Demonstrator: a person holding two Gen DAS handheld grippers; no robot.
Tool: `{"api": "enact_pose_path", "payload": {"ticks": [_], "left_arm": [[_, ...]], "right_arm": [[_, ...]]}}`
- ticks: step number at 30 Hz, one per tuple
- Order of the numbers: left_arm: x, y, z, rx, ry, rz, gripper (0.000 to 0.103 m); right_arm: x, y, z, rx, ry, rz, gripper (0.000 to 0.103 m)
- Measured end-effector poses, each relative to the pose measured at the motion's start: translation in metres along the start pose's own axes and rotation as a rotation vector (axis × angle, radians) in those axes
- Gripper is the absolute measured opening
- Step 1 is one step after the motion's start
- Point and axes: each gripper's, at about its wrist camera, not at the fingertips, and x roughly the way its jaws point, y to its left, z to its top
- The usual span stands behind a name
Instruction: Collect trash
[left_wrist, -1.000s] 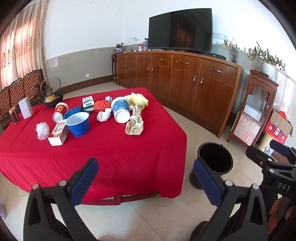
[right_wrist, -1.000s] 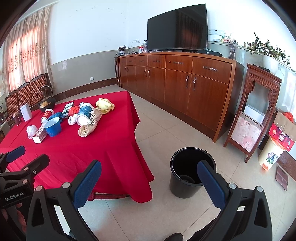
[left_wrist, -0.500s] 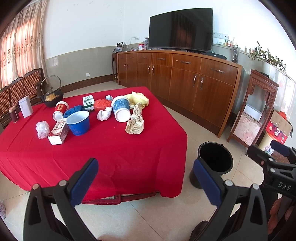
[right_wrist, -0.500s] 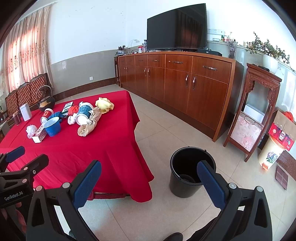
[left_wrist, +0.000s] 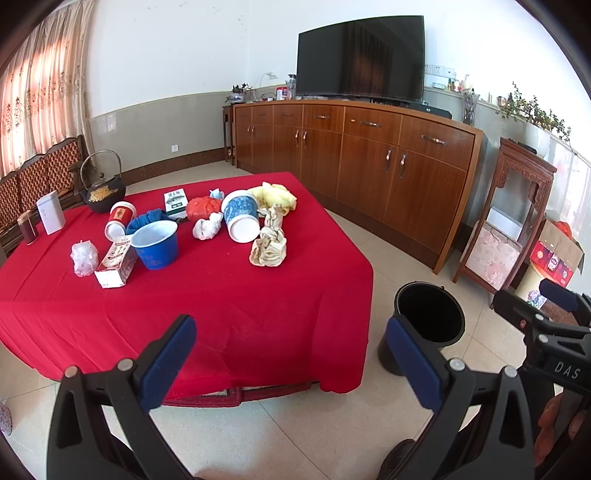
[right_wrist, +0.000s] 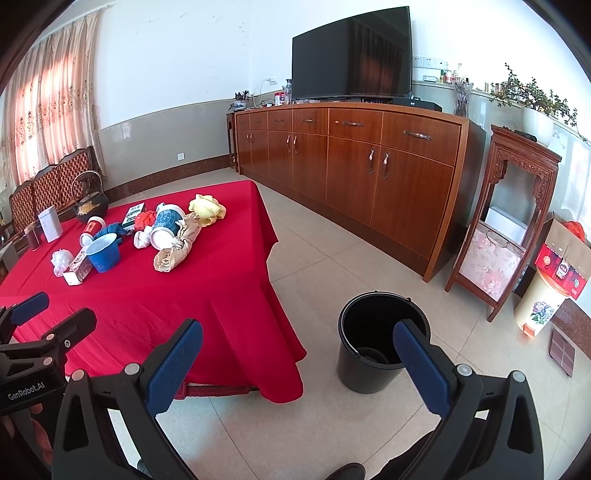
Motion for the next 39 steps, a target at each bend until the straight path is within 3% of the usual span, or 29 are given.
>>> {"api": "enact_pose_path", "payload": {"ticks": [27, 33, 39], "left_arm": [[0.004, 0.013, 0.007, -0.016, 0.013, 0.029, 0.103], [0.015, 0.041, 0.013, -0.041, 0.014, 0.096, 0.103], [0.034, 0.095, 0.014, -0.147, 0.033, 0.117, 0.103]], "right_arm": [[0.006, -0.001, 0.004, 0.030, 0.012, 0.038, 0.103], [0.025, 0.011, 0.016, 0.014, 0.034, 0.089, 0.103], [0.059, 0.036, 0.034, -0.012, 0.048, 0.138, 0.103]]}}
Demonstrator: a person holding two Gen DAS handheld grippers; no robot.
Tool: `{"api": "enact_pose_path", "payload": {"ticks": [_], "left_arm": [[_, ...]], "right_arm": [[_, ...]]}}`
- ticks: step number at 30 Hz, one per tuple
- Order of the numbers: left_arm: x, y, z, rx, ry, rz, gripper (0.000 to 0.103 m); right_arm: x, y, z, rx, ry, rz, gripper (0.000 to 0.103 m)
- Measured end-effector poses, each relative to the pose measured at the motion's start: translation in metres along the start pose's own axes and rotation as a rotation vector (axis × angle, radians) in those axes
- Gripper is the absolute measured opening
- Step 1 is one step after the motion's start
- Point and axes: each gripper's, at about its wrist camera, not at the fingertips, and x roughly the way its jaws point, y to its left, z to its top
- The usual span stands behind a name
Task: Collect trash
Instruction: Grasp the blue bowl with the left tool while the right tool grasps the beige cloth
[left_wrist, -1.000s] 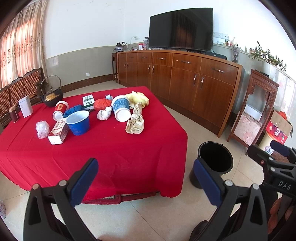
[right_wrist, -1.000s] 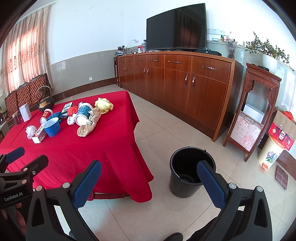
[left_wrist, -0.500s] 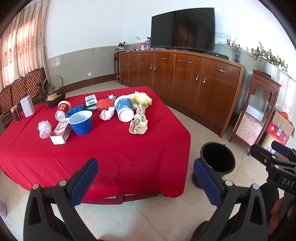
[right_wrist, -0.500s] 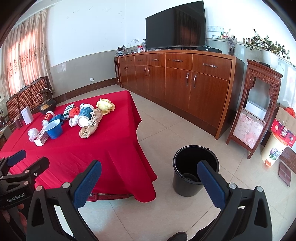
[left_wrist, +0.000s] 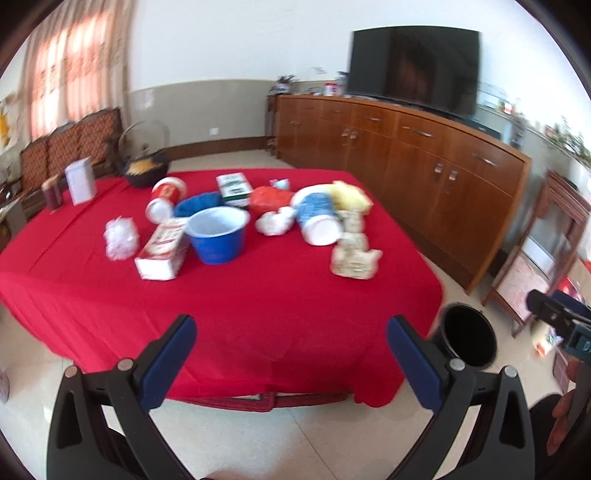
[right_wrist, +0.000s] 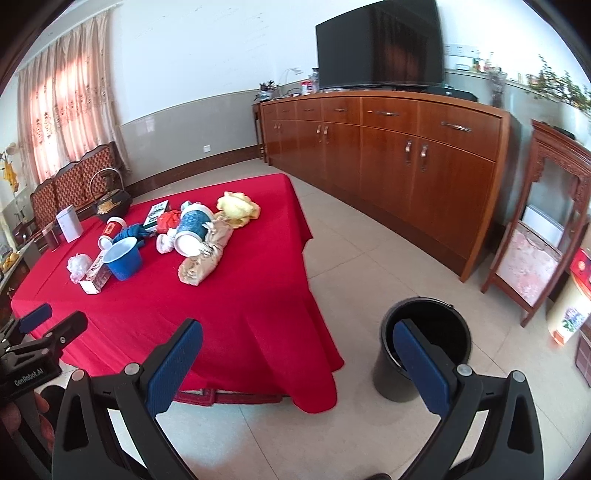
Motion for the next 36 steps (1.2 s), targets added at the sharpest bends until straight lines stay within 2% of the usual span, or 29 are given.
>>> {"api": "enact_pose_path", "payload": {"ticks": [4, 10, 15, 21, 26, 33, 36], "left_arm": [[0.018, 0.028, 0.005, -0.038, 0.015, 0.057, 0.103], [0.049, 0.055, 0.013, -0.086, 0.025, 0.090, 0.103], [0.072, 0.061, 0.022, -0.084, 0.013, 0.091, 0.102], [0.103, 0.059, 0.033, -0.060, 0.015, 0.110, 0.100], [0.128, 0.061, 0.041, -0.067, 0.024, 0.130, 0.099], [0.152, 0.060, 0.047, -0.073, 0.029, 0.145, 0.099], [0.159, 0.061, 0.049, -0.077, 0.015, 0.160, 0.099]], "right_arm": [[0.022, 0.017, 0.012, -0.013, 0.002, 0.038, 0.103], [0.066, 0.056, 0.034, -0.056, 0.012, 0.093, 0.103], [0.100, 0.085, 0.047, -0.097, 0.025, 0.123, 0.090], [0.156, 0.115, 0.053, -0.125, 0.099, 0.143, 0.072], [0.198, 0.128, 0.055, -0.134, 0.151, 0.149, 0.070], [0.244, 0.132, 0.050, -0.142, 0.227, 0.162, 0.056], [0.250, 0.130, 0.053, -0.146, 0.216, 0.153, 0.051]]}}
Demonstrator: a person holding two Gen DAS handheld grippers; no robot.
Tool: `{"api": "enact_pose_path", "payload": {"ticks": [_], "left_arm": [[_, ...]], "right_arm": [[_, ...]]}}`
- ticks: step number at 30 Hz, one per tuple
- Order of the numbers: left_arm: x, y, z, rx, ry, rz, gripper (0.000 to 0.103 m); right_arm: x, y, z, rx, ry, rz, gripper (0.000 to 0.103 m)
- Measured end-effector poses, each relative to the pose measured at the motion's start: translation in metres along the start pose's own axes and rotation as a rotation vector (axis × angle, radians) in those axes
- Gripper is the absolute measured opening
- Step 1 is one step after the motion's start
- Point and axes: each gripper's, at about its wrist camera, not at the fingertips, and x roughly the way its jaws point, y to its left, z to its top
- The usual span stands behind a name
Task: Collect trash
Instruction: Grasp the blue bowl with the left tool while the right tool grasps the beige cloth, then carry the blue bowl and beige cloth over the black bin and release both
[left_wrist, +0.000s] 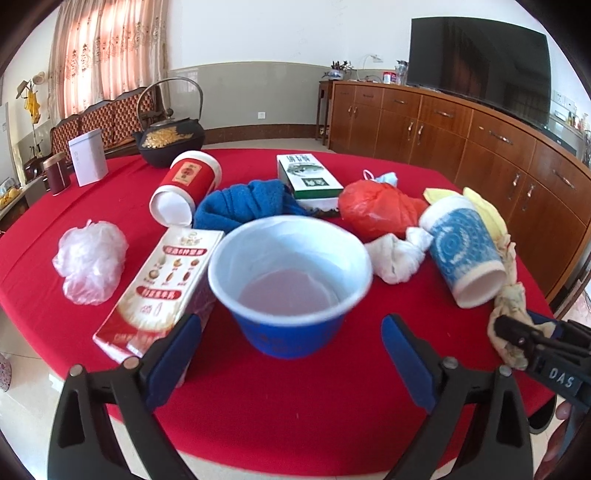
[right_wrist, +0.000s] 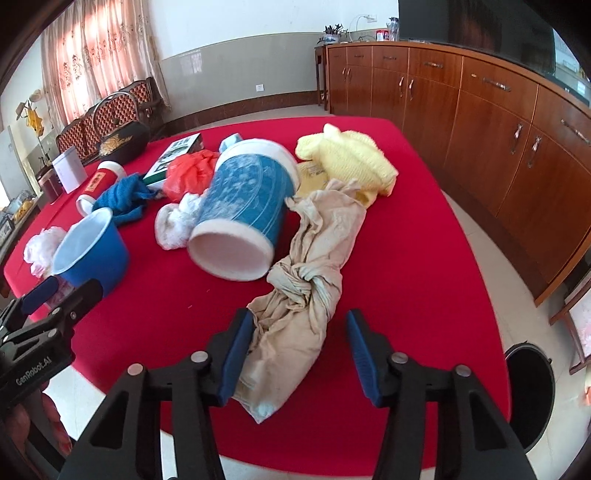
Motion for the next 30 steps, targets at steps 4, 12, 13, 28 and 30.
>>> {"api": "enact_pose_path", "payload": {"ticks": [4, 12, 13, 28, 30], "left_arm": [[0.009, 0.001, 0.007, -0.011, -0.012, 0.007, 0.098], [0.020, -0.001, 0.013, -0.015, -0.011, -0.019, 0.079], [0.019, -0.001, 0.013, -0.017, -0.018, -0.028, 0.079], [-0.017, -0.022, 0.008, 0.018, -0.047, -0.097, 0.078], [-0.022, -0.026, 0.008, 0.025, -0.047, -0.110, 0.078]], "right_arm": [[0.006, -0.011, 0.009, 0.012, -0.013, -0.010, 0.044], [0.006, -0.020, 0.015, 0.019, -0.058, -0.016, 0.025], [0.005, -0.021, 0.015, 0.022, -0.060, -0.014, 0.024], [-0.024, -0.036, 0.008, 0.062, -0.105, 0.010, 0.010], [-0.033, -0.038, 0.007, 0.067, -0.127, 0.010, 0.010]]}}
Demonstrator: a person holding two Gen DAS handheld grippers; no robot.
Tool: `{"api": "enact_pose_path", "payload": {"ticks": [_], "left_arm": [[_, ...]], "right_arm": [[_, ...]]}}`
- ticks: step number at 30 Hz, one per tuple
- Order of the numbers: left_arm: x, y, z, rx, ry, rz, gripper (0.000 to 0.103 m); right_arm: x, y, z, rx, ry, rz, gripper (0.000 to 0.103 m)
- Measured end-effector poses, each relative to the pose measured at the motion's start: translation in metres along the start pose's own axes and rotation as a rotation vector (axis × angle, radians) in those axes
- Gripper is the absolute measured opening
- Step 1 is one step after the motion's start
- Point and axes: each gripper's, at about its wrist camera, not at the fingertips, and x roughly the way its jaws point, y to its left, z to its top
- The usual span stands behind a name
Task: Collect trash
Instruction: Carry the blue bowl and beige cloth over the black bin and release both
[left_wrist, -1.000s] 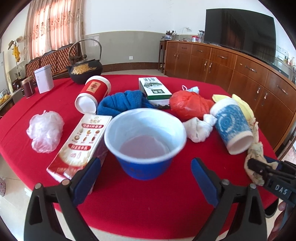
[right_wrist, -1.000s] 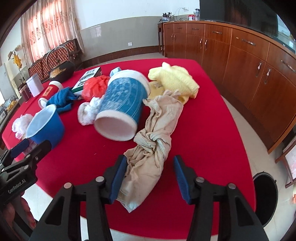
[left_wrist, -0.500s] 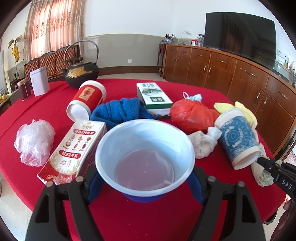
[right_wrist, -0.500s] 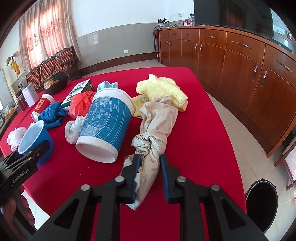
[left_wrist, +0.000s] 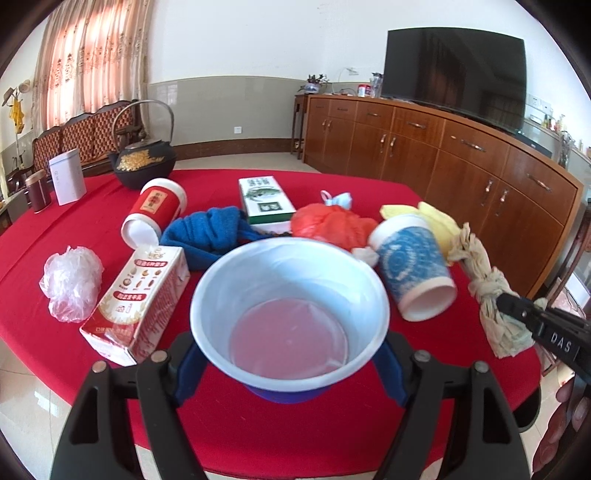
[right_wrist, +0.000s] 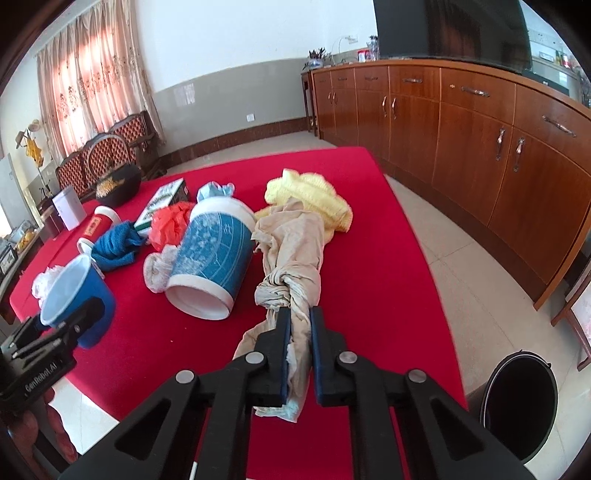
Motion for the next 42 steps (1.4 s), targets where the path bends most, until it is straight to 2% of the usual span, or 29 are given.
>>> {"api": "enact_pose_path", "payload": {"ticks": [6, 10, 19, 26, 34, 42], "left_arm": [[-0.015, -0.032, 0.002, 0.055, -0.015, -0.057, 0.078], [-0.024, -0.061, 0.001, 0.094, -0.021, -0.110, 0.078], [-0.041, -0.154, -0.008, 0.218, -0.016, -0.277, 0.078], [-0.045, -0.225, -0.025, 0.325, 0.021, -0.399, 0.078], [-0.042, -0.311, -0.053, 0.438, 0.077, -0.512, 0.078], [-0.003, -0.378, -0.080, 0.505, 0.173, -0.572, 0.078]], "right_arm": [[-0.032, -0.019, 0.000, 0.038, -0.042, -0.023, 0.010], [-0.059, -0.048, -0.007, 0.075, -0.063, -0.069, 0.010], [-0.126, -0.138, -0.038, 0.187, -0.092, -0.217, 0.010], [-0.171, -0.207, -0.068, 0.264, -0.099, -0.313, 0.010], [-0.188, -0.280, -0.107, 0.306, -0.045, -0.350, 0.010], [-0.162, -0.340, -0.135, 0.284, 0.069, -0.317, 0.010]]}}
